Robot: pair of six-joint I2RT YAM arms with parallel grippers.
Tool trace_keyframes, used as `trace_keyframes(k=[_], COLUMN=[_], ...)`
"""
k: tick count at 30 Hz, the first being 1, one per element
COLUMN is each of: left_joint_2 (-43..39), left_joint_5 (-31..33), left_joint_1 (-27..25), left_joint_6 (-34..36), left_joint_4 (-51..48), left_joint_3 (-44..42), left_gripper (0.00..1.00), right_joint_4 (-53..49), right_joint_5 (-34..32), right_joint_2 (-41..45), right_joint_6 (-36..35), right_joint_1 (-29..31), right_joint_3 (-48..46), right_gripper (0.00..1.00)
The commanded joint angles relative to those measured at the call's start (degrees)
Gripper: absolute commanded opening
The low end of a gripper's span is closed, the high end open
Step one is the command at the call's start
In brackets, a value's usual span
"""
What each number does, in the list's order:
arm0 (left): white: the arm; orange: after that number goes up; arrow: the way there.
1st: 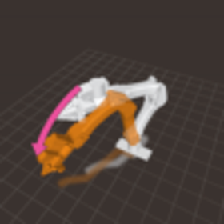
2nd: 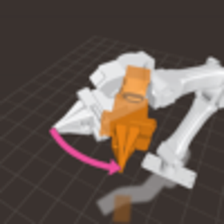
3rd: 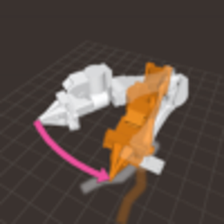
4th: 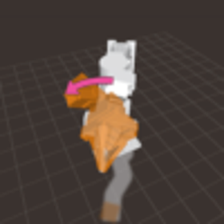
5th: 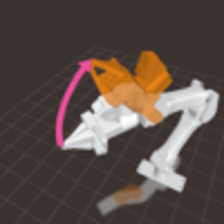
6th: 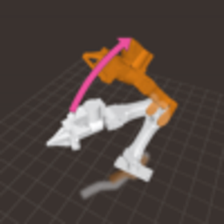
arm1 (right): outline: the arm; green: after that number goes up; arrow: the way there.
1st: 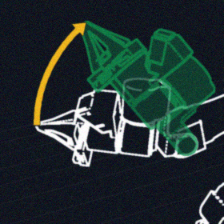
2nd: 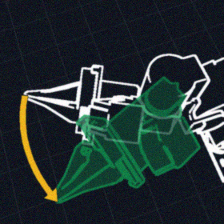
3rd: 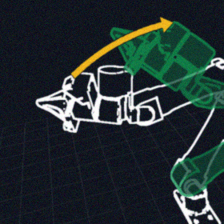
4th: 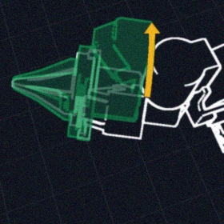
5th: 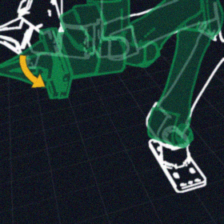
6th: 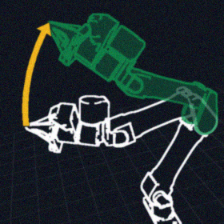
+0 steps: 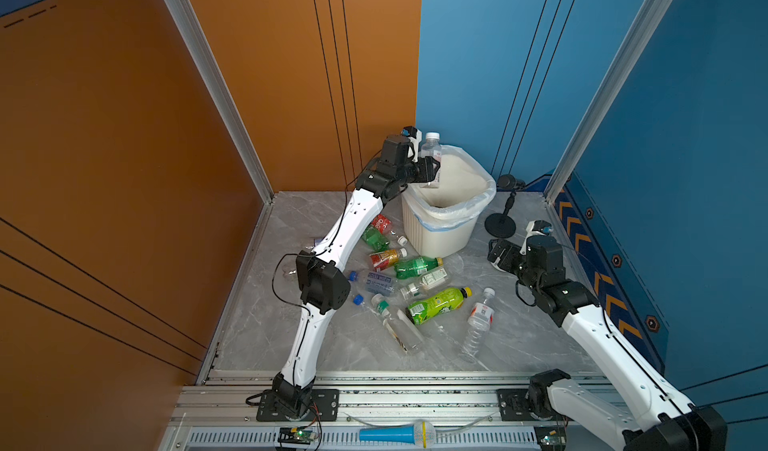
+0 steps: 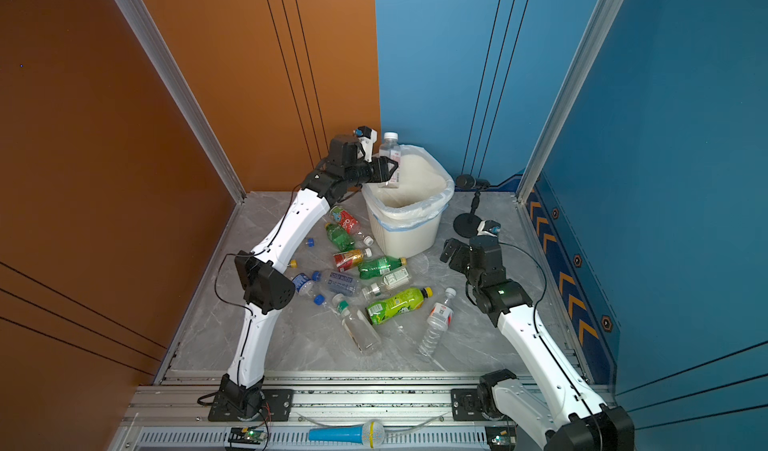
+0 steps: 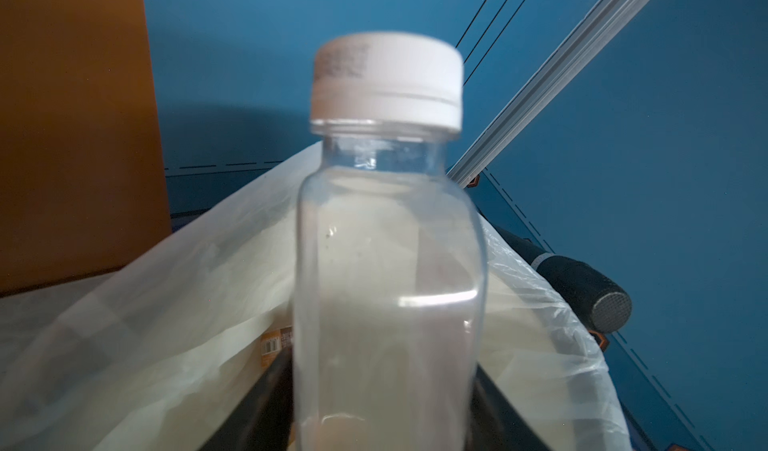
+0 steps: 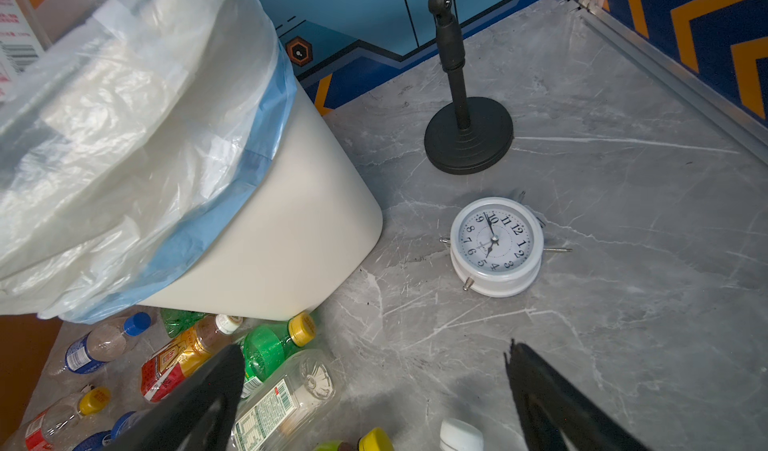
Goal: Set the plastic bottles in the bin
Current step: 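Lift the clear white-capped bottle with the left gripper and drop it into the bin, then withdraw the left gripper while the right gripper grasps the red-labelled water bottle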
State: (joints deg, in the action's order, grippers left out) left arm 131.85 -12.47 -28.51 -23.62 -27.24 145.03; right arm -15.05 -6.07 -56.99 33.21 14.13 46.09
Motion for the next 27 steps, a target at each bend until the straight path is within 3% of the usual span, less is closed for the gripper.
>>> trace_keyframes(k=[1, 3, 8, 12, 17, 22, 27], left_joint_2=[-4.3, -6.4, -13.5, -21.4, -37.8, -56.2, -65.9], left_joint_5=[2.1, 3.6, 6.6, 8.7, 18.9, 24.0, 29.9], left_joint_1=[0.3, 0.2, -0.5, -2.3, -5.5, -6.5, -6.5], left_joint_6=[0.7, 1.2, 2.6, 4.0, 6.6, -4.1, -9.2], left_joint_4=[0.3, 0.3, 0.9, 4.3, 11.8, 21.2, 17.4], left_joint_3=[-1.5, -2.6, -6.1, -14.3, -41.8, -75.0, -88.7], left_gripper=[0.90, 0.99, 0.98, 0.98, 0.98, 0.98, 0.98], right_joint_4=[-3.2, -5.0, -10.5, -13.5, -16.4, -19.2, -22.1], right_joint_5=[0.9, 1.0, 2.9, 2.6, 2.9, 1.2, -0.4], right_joint_2=[0.0, 0.0, 0.7, 2.8, 5.0, 7.4, 9.5], right_joint_6=[1.5, 2.3, 4.9, 6.9, 11.5, 16.6, 21.2], right_joint_1=[-0.3, -0.3, 0.1, 2.1, 5.9, 11.3, 15.6], right_joint_3=[-0.5, -0.5, -1.2, -4.0, -8.6, -12.1, -14.5], right_gripper=[1.00, 1.00, 1.00, 1.00, 1.00, 1.00, 1.00])
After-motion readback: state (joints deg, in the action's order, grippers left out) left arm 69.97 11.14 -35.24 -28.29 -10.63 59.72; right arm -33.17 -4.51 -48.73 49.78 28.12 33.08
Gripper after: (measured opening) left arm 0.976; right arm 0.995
